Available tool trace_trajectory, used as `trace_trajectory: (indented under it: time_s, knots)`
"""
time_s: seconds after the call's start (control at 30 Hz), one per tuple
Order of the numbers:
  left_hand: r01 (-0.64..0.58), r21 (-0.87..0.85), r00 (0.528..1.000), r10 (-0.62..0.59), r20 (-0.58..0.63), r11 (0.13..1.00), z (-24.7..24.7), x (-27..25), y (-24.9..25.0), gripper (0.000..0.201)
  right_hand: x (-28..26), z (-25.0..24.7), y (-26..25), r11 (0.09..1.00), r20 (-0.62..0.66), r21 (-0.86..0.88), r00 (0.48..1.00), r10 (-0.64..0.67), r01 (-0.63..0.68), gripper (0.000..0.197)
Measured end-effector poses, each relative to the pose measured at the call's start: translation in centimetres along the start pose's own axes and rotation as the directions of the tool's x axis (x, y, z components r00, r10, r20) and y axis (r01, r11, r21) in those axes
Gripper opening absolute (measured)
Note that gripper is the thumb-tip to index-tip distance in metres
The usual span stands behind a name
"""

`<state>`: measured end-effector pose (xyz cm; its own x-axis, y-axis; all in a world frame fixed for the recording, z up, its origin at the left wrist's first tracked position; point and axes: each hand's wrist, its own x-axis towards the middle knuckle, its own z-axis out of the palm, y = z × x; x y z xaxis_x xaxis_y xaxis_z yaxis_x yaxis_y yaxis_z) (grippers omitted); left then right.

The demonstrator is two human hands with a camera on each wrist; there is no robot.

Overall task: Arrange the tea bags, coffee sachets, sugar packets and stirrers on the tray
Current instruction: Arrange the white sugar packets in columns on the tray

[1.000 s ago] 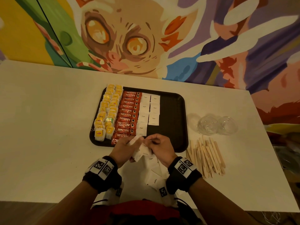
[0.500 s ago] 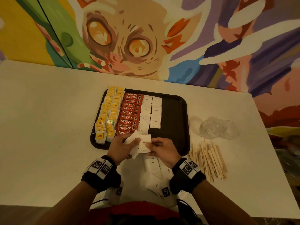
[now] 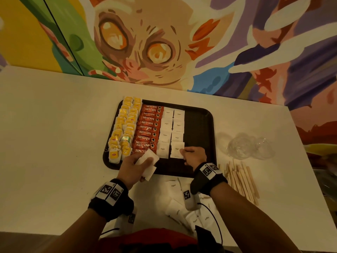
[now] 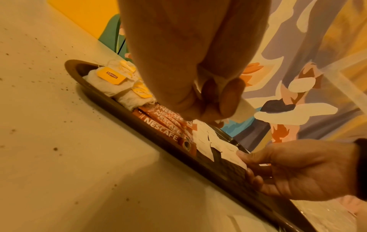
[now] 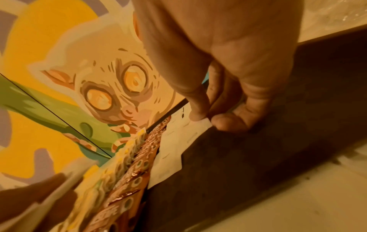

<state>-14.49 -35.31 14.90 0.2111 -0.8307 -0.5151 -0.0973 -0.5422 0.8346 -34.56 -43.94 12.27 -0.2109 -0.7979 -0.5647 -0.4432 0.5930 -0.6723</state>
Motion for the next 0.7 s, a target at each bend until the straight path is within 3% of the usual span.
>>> trace_trajectory:
  time_s: [0.23, 0.7]
  knots:
    - [0.018, -0.03, 1.0, -0.018, -0.005, 0.999, -0.41, 0.04, -0.02, 0.024, 0.87, 0.17, -0.94, 0.988, 0.011, -0.153, 1.0, 0.024, -0.022, 0.032]
    - [-0.002, -0.032, 1.0, 0.002, 0.006, 1.0, -0.5, -0.16, -0.03, 0.018, 0.97, 0.98, -0.98, 0.981, -0.021, -0.189, 0.999, 0.027, -0.03, 0.024]
